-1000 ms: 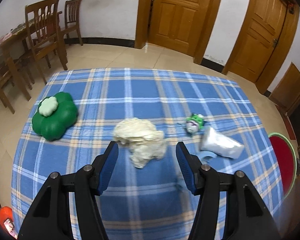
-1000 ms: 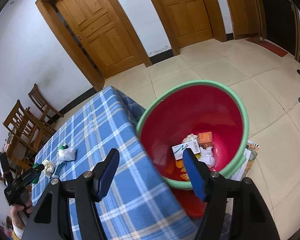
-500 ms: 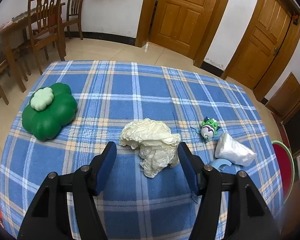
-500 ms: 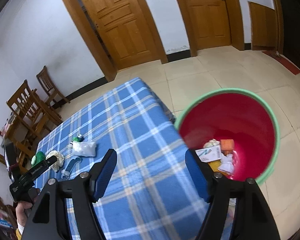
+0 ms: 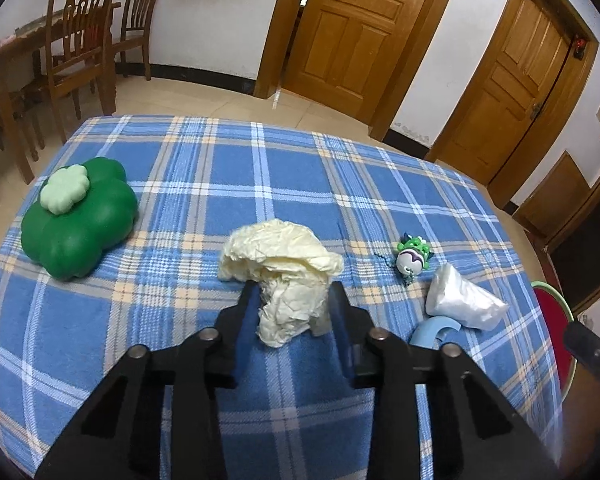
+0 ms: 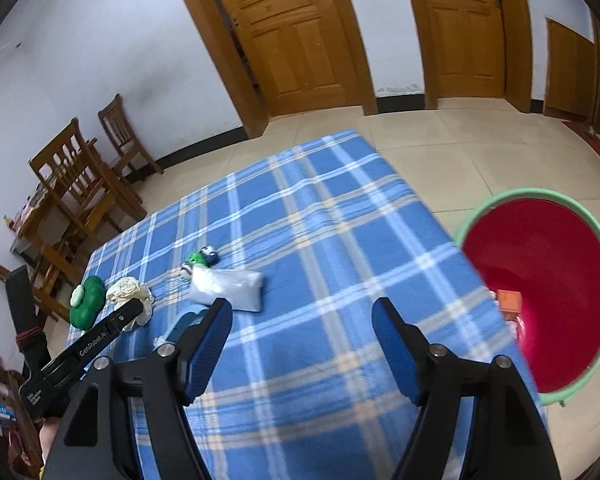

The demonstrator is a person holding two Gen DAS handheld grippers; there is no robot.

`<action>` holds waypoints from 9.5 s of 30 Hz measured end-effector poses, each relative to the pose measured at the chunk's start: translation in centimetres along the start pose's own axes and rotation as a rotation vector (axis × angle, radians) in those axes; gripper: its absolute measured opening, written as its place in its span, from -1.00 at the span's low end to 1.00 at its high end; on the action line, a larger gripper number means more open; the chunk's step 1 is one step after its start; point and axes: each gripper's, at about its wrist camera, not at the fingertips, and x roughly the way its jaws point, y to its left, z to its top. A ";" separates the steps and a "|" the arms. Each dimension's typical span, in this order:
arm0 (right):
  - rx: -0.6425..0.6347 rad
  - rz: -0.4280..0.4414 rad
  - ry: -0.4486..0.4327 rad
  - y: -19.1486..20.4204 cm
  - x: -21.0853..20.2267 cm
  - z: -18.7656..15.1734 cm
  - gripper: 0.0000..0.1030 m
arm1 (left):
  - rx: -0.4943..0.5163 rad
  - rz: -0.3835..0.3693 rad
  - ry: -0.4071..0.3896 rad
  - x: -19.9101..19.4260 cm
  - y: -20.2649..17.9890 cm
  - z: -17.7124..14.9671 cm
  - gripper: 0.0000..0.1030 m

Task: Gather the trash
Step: 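Lower the left gripper onto the crumpled white tissue and close it, then grasp the white plastic packet with the right gripper while the left gripper holds the tissue, then carry the packet over the red bucket with the right gripper while the left holds the tissue, then open the right gripper to drop the packet into the bucket, then move the left gripper over the bucket and open it to drop the tissue, then move the open left gripper back to the light blue plastic hook, then close the left gripper on the stem of the blue hook, then move the right gripper to the small green toy figure and grasp it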

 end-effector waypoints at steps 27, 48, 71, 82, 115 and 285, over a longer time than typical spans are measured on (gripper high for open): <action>-0.083 -0.065 0.067 7.8 8.4 -0.1 0.58 | -0.081 -0.003 -0.026 -1.0 2.4 -0.5 -0.48; -0.084 -0.083 0.018 5.5 6.1 0.1 0.41 | -0.075 -0.010 -0.034 -1.0 2.6 -0.5 -0.48; 0.072 -0.167 -0.126 -5.3 -4.6 0.4 0.41 | -0.026 -0.020 -0.042 -1.7 0.6 -0.7 -0.48; 0.211 -0.257 -0.145 -13.2 -7.4 -1.2 0.41 | 0.042 -0.057 -0.073 -3.6 -2.9 -0.8 -0.48; 0.394 -0.179 -0.112 -22.9 -8.1 -5.2 0.44 | 0.308 -0.226 0.022 -6.9 -20.3 -4.6 -0.48; -0.129 0.064 0.021 5.9 1.9 2.7 0.52 | -0.135 0.182 -0.121 -3.8 3.8 -0.7 -0.81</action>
